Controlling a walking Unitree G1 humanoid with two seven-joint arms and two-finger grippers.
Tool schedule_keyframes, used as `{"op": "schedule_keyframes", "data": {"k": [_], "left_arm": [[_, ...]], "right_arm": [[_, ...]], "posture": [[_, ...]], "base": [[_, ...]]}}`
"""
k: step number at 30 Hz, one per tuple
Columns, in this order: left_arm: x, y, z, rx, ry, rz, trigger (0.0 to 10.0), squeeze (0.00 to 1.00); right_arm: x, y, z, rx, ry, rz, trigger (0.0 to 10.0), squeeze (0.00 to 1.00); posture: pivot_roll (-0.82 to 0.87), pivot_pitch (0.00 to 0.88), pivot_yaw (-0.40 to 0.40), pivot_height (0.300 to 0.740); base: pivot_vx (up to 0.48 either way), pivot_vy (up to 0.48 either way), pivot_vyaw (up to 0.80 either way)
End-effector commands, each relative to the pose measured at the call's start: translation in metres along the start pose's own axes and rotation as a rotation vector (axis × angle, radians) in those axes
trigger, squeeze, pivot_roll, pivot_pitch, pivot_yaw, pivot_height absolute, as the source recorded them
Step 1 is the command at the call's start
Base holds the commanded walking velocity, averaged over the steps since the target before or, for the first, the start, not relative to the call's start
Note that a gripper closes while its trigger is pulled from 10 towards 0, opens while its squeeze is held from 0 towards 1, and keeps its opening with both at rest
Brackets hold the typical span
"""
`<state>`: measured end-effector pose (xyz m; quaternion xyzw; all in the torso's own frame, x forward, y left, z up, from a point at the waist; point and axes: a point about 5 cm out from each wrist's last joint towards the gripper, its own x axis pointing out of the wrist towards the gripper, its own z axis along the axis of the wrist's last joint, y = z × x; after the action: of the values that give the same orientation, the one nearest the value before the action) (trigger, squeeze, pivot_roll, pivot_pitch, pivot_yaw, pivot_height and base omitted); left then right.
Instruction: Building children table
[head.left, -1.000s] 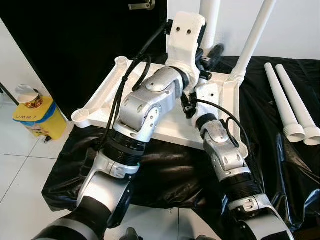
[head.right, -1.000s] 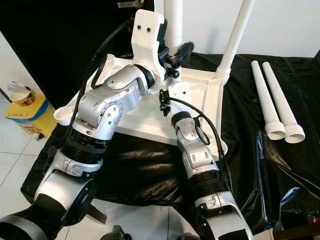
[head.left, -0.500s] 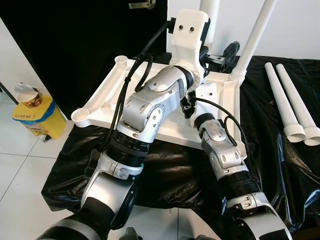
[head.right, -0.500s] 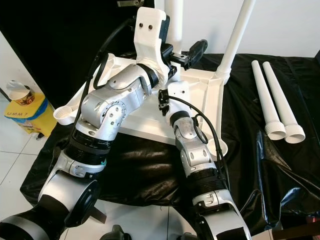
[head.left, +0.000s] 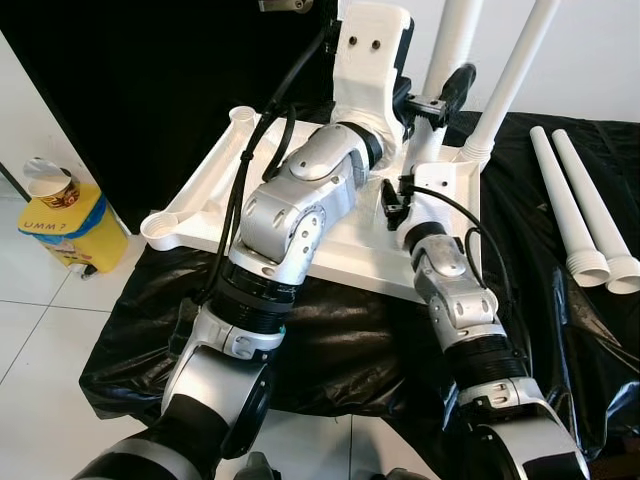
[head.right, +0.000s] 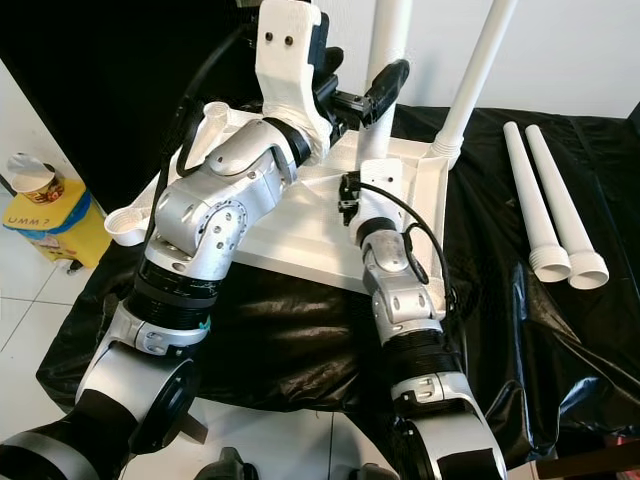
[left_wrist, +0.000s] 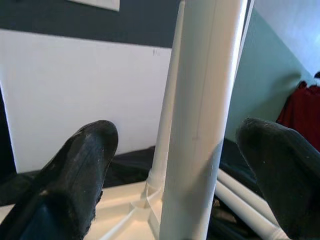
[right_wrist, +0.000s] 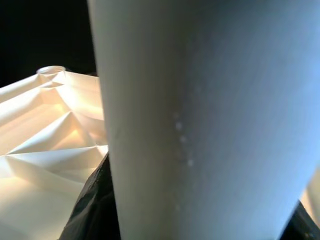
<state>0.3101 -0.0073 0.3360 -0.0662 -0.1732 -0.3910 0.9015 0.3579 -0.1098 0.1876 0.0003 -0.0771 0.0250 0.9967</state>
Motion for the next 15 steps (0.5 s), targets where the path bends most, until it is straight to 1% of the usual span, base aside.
{"op": "schedule_keyframes", "data": {"k": [1, 6, 9, 13, 15], "left_arm": [[-0.0003, -0.0006, 0.0061, 0.014, -0.039, 0.007, 10.0, 0.00], [-0.0005, 0.0009, 0.0064, 0.021, -0.049, 0.029, 10.0, 0.00], [-0.0007, 0.0034, 0.0064, 0.031, -0.058, 0.056, 10.0, 0.00], [-0.0006, 0.0044, 0.0065, 0.033, -0.061, 0.065, 10.0, 0.00], [-0.0022, 0.0081, 0.0054, 0.064, -0.069, 0.094, 10.0, 0.00]], "right_arm": [[0.0024, -0.0014, 0.0020, 0.003, -0.009, -0.008, 10.0, 0.00], [0.0026, -0.0018, 0.0019, 0.002, -0.009, -0.011, 10.0, 0.00], [0.0030, -0.0022, 0.0019, -0.001, -0.010, -0.016, 10.0, 0.00], [0.0034, -0.0025, 0.0021, -0.002, -0.011, -0.018, 10.0, 0.00], [0.0037, -0.0061, 0.0024, -0.008, -0.014, -0.031, 10.0, 0.00]], "posture": [[0.11, 0.024, -0.070, 0.740], [0.11, 0.012, -0.076, 0.740], [0.11, 0.025, -0.077, 0.740], [0.11, 0.028, -0.076, 0.740], [0.10, 0.035, -0.069, 0.740]], "base": [[0.000, 0.000, 0.00], [0.000, 0.000, 0.00], [0.000, 0.000, 0.00], [0.000, 0.000, 0.00], [0.000, 0.000, 0.00]]}}
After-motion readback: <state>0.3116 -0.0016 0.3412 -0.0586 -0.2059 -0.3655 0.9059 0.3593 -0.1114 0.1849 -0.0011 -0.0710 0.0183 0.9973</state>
